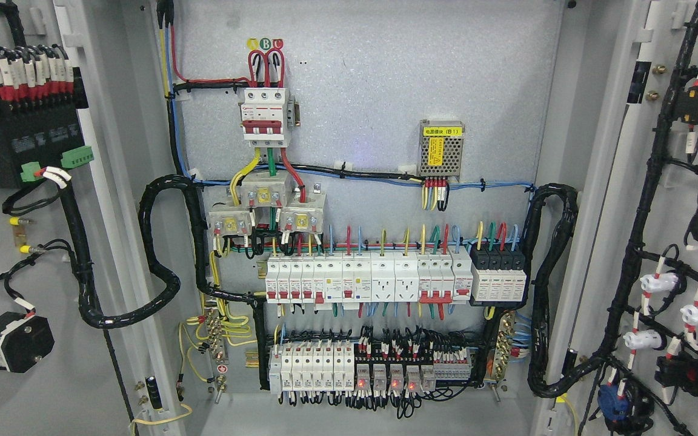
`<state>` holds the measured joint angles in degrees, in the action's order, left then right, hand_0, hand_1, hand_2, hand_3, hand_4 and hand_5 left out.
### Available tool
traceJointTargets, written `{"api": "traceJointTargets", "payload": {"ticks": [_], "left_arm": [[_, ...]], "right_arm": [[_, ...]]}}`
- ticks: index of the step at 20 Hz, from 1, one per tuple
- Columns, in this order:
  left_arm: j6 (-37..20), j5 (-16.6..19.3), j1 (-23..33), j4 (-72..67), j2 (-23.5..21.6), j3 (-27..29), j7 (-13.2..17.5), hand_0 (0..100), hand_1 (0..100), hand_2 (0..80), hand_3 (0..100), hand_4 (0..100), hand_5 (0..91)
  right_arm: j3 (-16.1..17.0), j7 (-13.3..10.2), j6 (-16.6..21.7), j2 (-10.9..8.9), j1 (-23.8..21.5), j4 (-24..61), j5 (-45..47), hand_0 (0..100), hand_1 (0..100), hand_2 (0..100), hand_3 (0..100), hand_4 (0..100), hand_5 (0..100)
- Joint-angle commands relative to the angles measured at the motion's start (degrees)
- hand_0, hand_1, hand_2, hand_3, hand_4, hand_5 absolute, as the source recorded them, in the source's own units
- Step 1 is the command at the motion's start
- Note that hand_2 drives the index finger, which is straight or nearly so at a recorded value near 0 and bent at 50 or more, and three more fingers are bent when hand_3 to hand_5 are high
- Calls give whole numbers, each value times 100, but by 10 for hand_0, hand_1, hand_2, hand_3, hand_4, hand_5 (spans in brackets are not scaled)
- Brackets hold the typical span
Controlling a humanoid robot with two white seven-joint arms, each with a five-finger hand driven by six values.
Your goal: Open door with both hands
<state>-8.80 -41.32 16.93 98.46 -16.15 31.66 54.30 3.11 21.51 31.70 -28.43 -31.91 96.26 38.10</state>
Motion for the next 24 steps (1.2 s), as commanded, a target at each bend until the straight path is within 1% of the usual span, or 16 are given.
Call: {"api": "traceJointTargets", "payload": {"ticks": [1, 3, 4, 5, 7, 14, 18, 20, 24], "left_arm": [[1, -183, -251, -784, -590, 341, 19, 291, 0, 29, 29, 34, 0], [9, -192, -348, -934, -696, 332, 19, 291, 0, 29, 29, 34, 0], [1, -192, -392, -1013, -740, 332, 28, 291, 0, 29, 29, 33, 0], [9, -192, -471, -1153, -775, 323, 36, 291, 0, 29, 28, 33, 0], [1, -201, -620, -1381, -889, 323, 37, 291, 0, 29, 28, 33, 0], [1, -201, -735, -1453, -1179, 314, 45, 291, 0, 28, 28, 33, 0], [9, -209, -700, -1620, -1224, 349, 54, 291, 0, 28, 28, 33, 0], [9, -376, -657, -1646, -1224, 358, 89, 291, 0, 28, 29, 33, 0], [9, -412, -656, -1742, -1232, 410, 98, 291, 0, 28, 29, 33, 0]], "right_arm": [[199, 20, 3, -269, -175, -46, 171, 219, 0, 0, 0, 0, 0], [199, 20, 3, -269, -175, -133, 171, 219, 0, 0, 0, 0, 0], [216, 55, 3, -269, -175, -204, 171, 219, 0, 0, 0, 0, 0], [234, 151, -6, -269, -175, -257, 180, 219, 0, 0, 0, 0, 0], [269, 205, -6, -269, -175, -283, 180, 219, 0, 0, 0, 0, 0], [304, 196, -6, -251, -140, -336, 180, 219, 0, 0, 0, 0, 0], [304, 196, -6, -251, -123, -336, 180, 219, 0, 0, 0, 0, 0], [304, 196, -6, -251, -114, -336, 180, 219, 0, 0, 0, 0, 0], [304, 196, -15, -242, -105, -389, 180, 219, 0, 0, 0, 0, 0]]}}
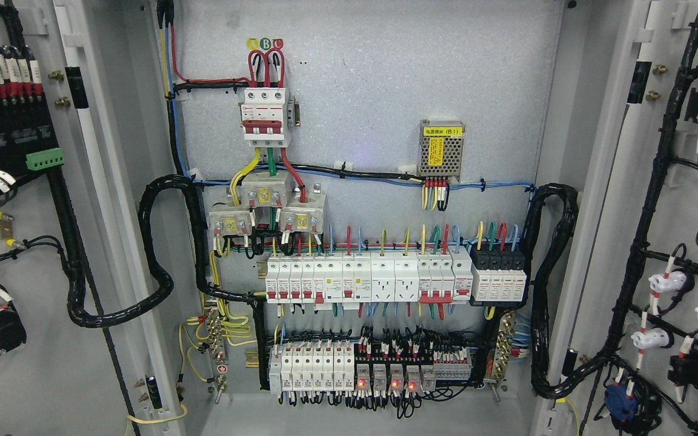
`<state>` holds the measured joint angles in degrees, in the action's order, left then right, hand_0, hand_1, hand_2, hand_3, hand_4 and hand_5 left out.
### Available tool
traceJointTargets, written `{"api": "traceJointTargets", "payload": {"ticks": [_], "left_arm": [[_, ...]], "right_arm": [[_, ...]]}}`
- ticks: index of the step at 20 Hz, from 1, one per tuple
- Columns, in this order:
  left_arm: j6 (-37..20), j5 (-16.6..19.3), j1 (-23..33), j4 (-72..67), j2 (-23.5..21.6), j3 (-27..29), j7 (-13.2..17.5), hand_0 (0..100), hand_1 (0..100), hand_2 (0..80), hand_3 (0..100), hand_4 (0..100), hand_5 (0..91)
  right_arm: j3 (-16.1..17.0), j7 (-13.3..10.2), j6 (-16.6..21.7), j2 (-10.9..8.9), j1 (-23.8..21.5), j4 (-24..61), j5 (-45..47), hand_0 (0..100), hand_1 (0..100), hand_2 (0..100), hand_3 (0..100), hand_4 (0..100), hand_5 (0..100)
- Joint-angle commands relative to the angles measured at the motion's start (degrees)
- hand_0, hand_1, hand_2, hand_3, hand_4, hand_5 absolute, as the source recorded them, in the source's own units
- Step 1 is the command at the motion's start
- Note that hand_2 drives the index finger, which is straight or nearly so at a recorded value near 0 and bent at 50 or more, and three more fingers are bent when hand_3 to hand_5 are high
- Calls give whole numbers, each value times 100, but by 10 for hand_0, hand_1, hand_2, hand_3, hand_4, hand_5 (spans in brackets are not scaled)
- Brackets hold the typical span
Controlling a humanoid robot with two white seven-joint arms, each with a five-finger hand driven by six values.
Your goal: Open door with both hands
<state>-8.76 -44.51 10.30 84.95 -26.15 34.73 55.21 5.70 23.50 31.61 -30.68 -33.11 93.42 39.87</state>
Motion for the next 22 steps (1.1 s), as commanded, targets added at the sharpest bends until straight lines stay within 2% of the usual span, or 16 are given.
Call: {"api": "traceJointTargets", "payload": {"ticks": [1, 10, 14, 21, 22], "left_arm": [[-3, -93, -2, -496, -259, 122, 7, 291, 0, 28, 29, 33, 0], [-3, -110, -37, -655, -312, 122, 7, 291, 0, 28, 28, 33, 0], [-3, -101, -37, -620, -277, 122, -2, 291, 0, 29, 29, 33, 0], [6, -101, -11, -208, -233, 96, -2, 291, 0, 29, 29, 33, 0], [6, -93, -2, -137, -224, 96, -11, 291, 0, 29, 28, 33, 0]], "right_arm": [[37, -3, 3, 0, 15, -105, 3, 219, 0, 0, 0, 0, 0], [-25, -12, 3, 53, 24, -105, -15, 219, 0, 0, 0, 0, 0], [-191, -47, 3, 176, 146, -61, -41, 219, 0, 0, 0, 0, 0], [-464, -64, 12, 667, 471, 53, -417, 219, 0, 0, 0, 0, 0], [-473, -64, 12, 807, 533, 71, -576, 219, 0, 0, 0, 0, 0]]}}
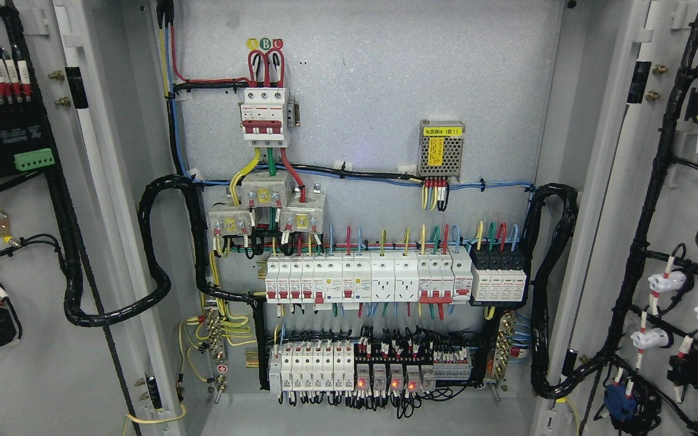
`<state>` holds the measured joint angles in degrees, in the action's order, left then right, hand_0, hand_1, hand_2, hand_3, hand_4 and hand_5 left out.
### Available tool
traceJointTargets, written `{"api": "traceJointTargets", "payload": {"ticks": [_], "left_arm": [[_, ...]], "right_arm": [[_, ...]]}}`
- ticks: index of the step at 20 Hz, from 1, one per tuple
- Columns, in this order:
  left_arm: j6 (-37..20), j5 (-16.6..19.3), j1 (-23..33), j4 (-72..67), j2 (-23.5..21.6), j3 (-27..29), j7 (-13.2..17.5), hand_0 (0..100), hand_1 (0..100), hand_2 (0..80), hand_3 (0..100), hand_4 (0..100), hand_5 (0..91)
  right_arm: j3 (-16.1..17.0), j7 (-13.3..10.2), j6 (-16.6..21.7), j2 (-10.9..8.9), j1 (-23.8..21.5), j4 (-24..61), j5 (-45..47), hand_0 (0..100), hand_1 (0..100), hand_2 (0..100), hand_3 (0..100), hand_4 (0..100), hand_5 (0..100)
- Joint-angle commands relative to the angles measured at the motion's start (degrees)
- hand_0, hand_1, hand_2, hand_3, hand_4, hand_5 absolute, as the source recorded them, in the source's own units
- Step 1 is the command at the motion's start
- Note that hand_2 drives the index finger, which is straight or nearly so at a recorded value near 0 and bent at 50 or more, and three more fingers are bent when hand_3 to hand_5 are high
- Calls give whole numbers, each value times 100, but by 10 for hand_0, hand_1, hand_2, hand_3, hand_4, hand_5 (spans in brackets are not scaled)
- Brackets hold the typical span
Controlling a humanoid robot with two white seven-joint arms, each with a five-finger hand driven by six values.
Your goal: Open door with both hands
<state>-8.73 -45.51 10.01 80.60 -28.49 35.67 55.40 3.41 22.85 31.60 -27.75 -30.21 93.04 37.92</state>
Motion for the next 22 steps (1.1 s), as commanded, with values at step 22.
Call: {"api": "traceJointTargets", "payload": {"ticks": [22], "left_arm": [[12, 2018, 300, 2478, 1863, -2063, -2059, 291, 0, 29, 28, 33, 0]], "right_arm": [[-1193, -852, -839, 2292, 1131, 390, -2130, 219, 0, 0, 0, 0, 0]]}}
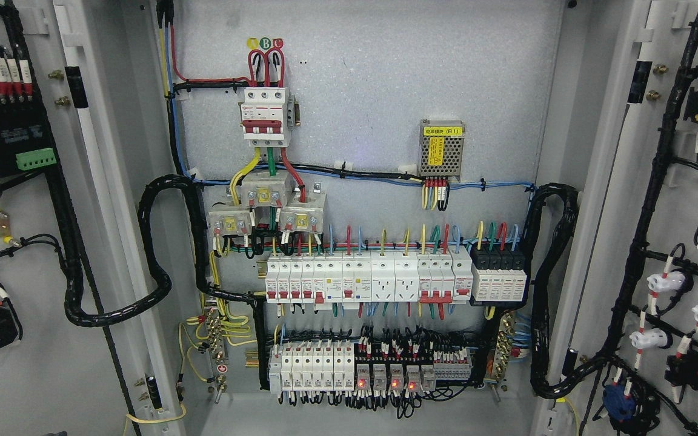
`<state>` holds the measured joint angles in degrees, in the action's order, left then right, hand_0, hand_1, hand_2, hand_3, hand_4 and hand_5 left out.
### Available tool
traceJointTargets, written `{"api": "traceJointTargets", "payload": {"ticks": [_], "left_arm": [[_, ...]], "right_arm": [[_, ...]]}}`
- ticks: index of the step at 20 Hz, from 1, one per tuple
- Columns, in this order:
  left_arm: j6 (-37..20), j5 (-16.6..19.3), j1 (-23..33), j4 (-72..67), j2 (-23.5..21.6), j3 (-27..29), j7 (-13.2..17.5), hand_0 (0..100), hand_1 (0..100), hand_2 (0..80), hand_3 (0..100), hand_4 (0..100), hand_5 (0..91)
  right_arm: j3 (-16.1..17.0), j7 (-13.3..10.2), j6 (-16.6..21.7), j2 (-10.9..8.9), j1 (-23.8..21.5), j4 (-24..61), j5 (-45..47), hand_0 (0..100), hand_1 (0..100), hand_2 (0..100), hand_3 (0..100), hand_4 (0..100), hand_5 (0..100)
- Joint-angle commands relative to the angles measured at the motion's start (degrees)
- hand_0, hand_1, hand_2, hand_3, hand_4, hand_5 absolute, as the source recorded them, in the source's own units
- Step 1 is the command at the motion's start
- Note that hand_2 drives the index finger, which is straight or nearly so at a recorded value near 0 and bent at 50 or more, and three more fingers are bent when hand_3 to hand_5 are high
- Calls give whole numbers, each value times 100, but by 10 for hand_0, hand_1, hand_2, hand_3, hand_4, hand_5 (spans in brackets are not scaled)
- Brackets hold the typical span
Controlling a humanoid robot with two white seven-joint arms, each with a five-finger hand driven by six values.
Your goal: Open door with both hands
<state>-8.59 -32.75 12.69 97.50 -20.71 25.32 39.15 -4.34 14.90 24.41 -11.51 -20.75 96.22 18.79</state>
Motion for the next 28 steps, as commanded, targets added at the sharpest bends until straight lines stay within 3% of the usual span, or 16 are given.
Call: {"api": "traceJointTargets", "payload": {"ticks": [1, 4, 6, 9, 12, 23, 28], "left_arm": [[6, 952, 31, 832, 1312, -1160, -504, 290, 0, 29, 28, 33, 0], [128, 1646, 92, 850, 1972, -1713, -645, 290, 0, 29, 28, 33, 0], [147, 2017, 172, 850, 2071, -2047, -1092, 291, 0, 29, 28, 33, 0], [120, 2088, 268, 850, 2070, -2593, -1918, 291, 0, 29, 28, 33, 0], [85, 2097, 357, 850, 2062, -2717, -2411, 291, 0, 29, 28, 34, 0], [-11, 2185, 418, 771, 2053, -2840, -2535, 291, 0, 29, 28, 34, 0], [-47, 2457, 436, 639, 2044, -2814, -2535, 292, 0, 29, 28, 33, 0]], "right_arm": [[-479, -66, -120, 667, 220, 64, -278, 219, 0, 0, 0, 0, 0], [-612, -171, -120, 702, 238, 55, -305, 219, 0, 0, 0, 0, 0], [-726, -180, -120, 746, 238, 55, -314, 219, 0, 0, 0, 0, 0], [-753, -180, -112, 720, 247, 64, -314, 219, 0, 0, 0, 0, 0], [-744, -180, -112, 711, 238, 20, -314, 219, 0, 0, 0, 0, 0], [-753, -189, -129, 720, 281, -77, -323, 219, 0, 0, 0, 0, 0], [-717, -189, -156, 729, 361, -95, -323, 219, 0, 0, 0, 0, 0]]}}
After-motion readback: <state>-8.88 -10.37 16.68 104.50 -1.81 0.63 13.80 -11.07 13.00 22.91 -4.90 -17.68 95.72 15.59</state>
